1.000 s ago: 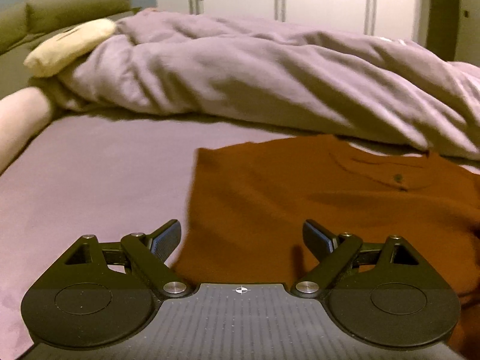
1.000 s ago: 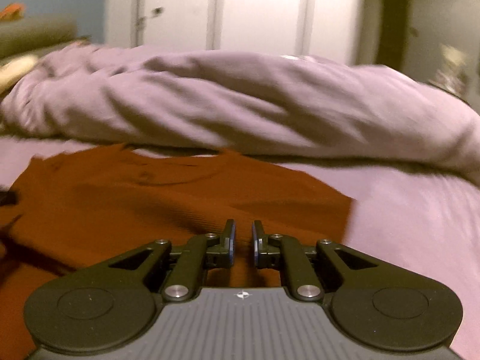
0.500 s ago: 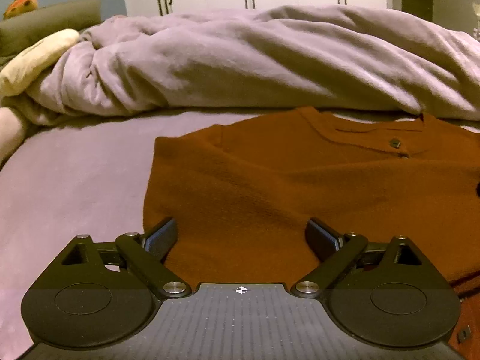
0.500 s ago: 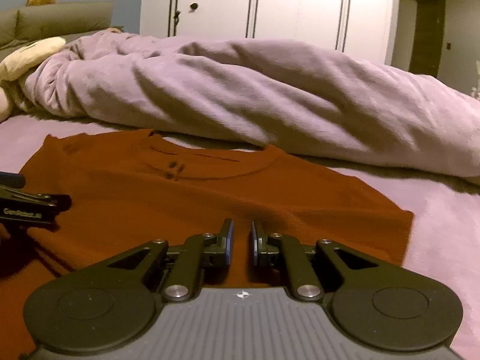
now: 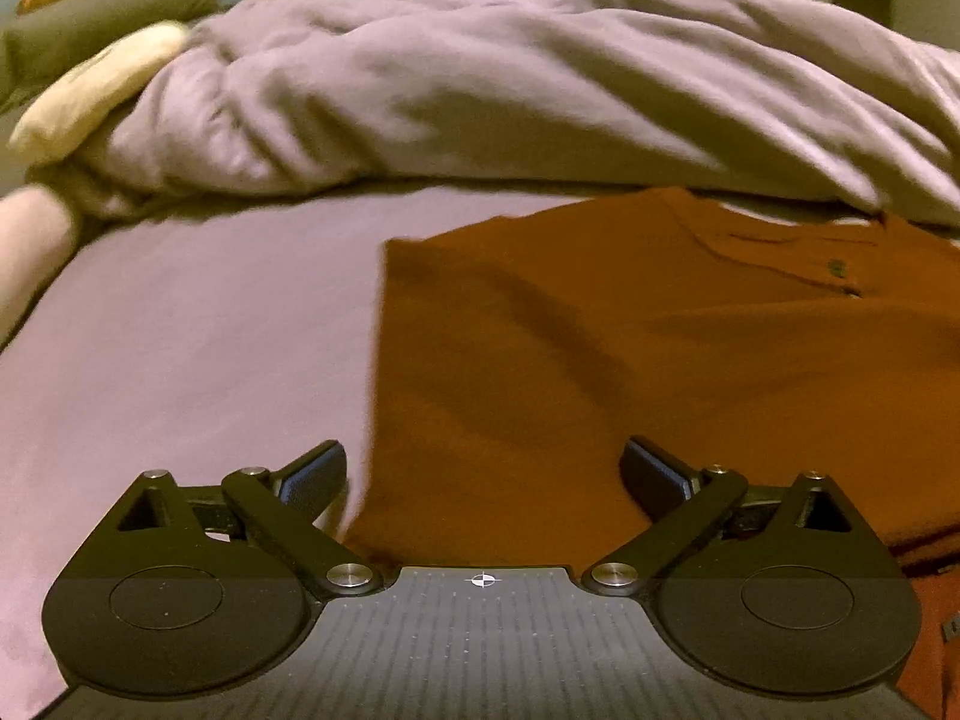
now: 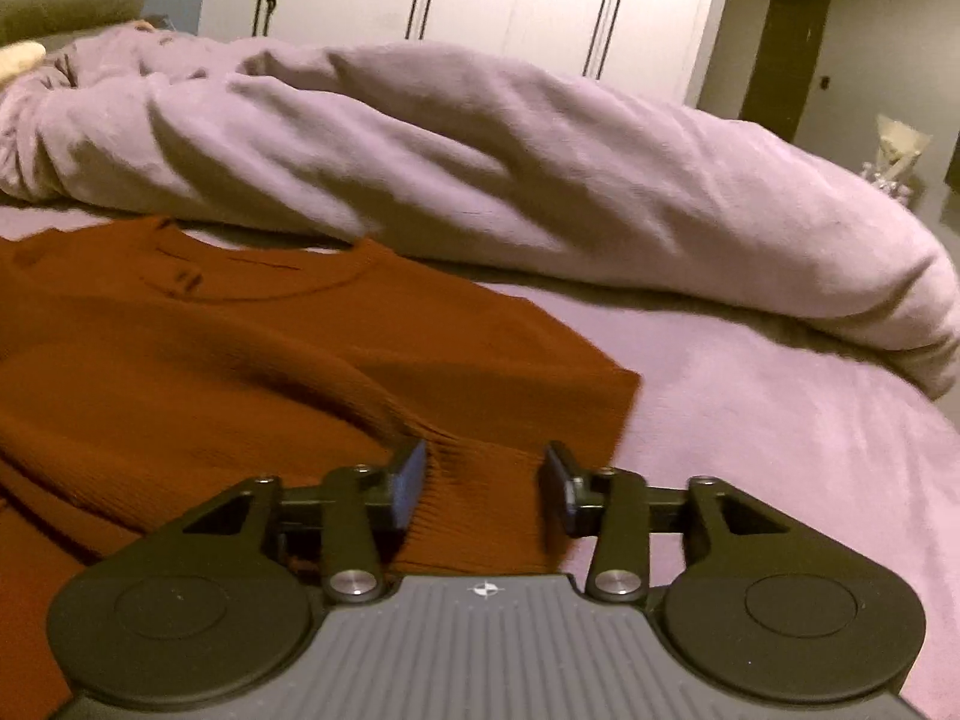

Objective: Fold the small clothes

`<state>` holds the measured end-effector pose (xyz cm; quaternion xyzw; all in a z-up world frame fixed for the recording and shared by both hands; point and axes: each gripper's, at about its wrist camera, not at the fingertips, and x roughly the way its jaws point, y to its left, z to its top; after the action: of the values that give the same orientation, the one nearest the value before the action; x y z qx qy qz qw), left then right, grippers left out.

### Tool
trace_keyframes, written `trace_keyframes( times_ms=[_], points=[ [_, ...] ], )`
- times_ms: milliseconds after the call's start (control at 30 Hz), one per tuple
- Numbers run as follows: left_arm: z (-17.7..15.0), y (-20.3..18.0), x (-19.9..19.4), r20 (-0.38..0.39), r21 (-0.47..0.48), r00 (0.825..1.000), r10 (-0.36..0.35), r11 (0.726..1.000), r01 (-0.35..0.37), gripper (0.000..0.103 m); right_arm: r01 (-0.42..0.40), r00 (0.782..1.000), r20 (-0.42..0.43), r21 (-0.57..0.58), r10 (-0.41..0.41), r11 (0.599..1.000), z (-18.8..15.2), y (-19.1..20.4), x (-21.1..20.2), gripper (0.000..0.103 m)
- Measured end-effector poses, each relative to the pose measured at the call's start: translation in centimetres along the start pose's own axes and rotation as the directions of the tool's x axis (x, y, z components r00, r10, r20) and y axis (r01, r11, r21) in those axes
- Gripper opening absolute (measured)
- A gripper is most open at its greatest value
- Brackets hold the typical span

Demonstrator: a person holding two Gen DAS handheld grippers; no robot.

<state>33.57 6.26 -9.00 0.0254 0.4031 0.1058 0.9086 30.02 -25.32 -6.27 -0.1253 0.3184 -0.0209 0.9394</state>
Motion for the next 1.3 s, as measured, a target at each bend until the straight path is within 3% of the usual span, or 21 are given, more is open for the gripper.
trace_keyframes(
  times_ms=[100, 133, 267, 333, 433, 567, 667, 767, 833, 900, 1033, 1167, 1300],
  points=[
    [-0.7, 2.0, -1.5, -0.004, -0.037, 0.999, 0.047, 0.998, -0.047, 0.101, 0.132, 0.991, -0.023, -0.032, -0.133, 0.991, -0.4, -0.3, -0.8, 0.043],
    [-1.0, 2.6, -2.2, 0.003, -0.047, 0.999, 0.038, 0.998, -0.038, 0.101, 0.135, 0.990, -0.043, 0.002, -0.135, 0.991, -0.5, -0.8, -1.2, 0.043],
    [-2.4, 4.3, -4.5, -0.007, -0.134, 0.999, -0.052, 0.990, 0.051, 0.101, -0.042, 0.998, -0.038, 0.240, 0.052, 0.970, -1.2, -3.7, -4.4, 0.043],
    [-2.9, 4.5, -5.0, -0.014, -0.200, 0.994, -0.111, 0.974, 0.106, 0.101, -0.129, 0.989, -0.025, 0.366, 0.148, 0.922, -1.8, -4.7, -5.5, 0.043],
    [-3.3, 3.8, -5.5, -0.023, -0.245, 0.986, -0.163, 0.957, 0.153, 0.101, -0.201, 0.966, -0.019, 0.564, 0.257, 0.801, -2.7, -5.8, -5.7, 0.042],
    [-3.1, 2.0, -6.4, 0.015, -0.186, 0.984, -0.177, 0.966, 0.177, 0.101, -0.237, 0.958, 0.024, 0.631, 0.287, 0.739, -2.7, -5.7, -7.1, 0.039],
    [-2.9, 1.2, -5.9, 0.007, -0.197, 0.979, -0.205, 0.959, 0.202, 0.101, -0.307, 0.927, 0.052, 0.675, 0.372, 0.671, -2.7, -5.0, -6.8, 0.039],
    [-2.9, 0.6, -5.2, -0.017, -0.223, 0.973, -0.231, 0.949, 0.221, 0.101, -0.271, 0.917, -0.006, 0.727, 0.399, 0.631, -3.4, -4.3, -5.0, 0.039],
    [-3.0, 0.4, -5.0, -0.019, -0.214, 0.977, -0.214, 0.955, 0.206, 0.100, -0.262, 0.906, 0.006, 0.792, 0.423, 0.551, -4.1, -4.5, -3.6, 0.036],
    [-3.1, 0.3, -4.9, -0.011, -0.201, 0.978, -0.208, 0.959, 0.202, 0.100, -0.261, 0.907, 0.025, 0.818, 0.421, 0.513, -4.0, -4.6, -3.1, 0.031],
    [-3.1, 0.5, -4.4, -0.016, -0.198, 0.985, -0.174, 0.966, 0.167, 0.100, -0.254, 0.920, 0.013, 0.779, 0.391, 0.573, -3.2, -4.3, -2.4, 0.009],
    [-3.8, 0.6, -3.9, -0.065, -0.114, 0.994, -0.091, 0.990, 0.083, 0.100, -0.221, 0.934, -0.044, 0.709, 0.355, 0.670, -3.5, -3.6, -1.6, 0.004],
    [-4.9, 1.6, -6.0, -0.069, -0.073, 0.993, -0.098, 0.993, 0.093, 0.100, -0.218, 0.942, -0.079, 0.598, 0.328, 0.772, -2.8, -3.2, -3.0, 0.006]
  ],
)
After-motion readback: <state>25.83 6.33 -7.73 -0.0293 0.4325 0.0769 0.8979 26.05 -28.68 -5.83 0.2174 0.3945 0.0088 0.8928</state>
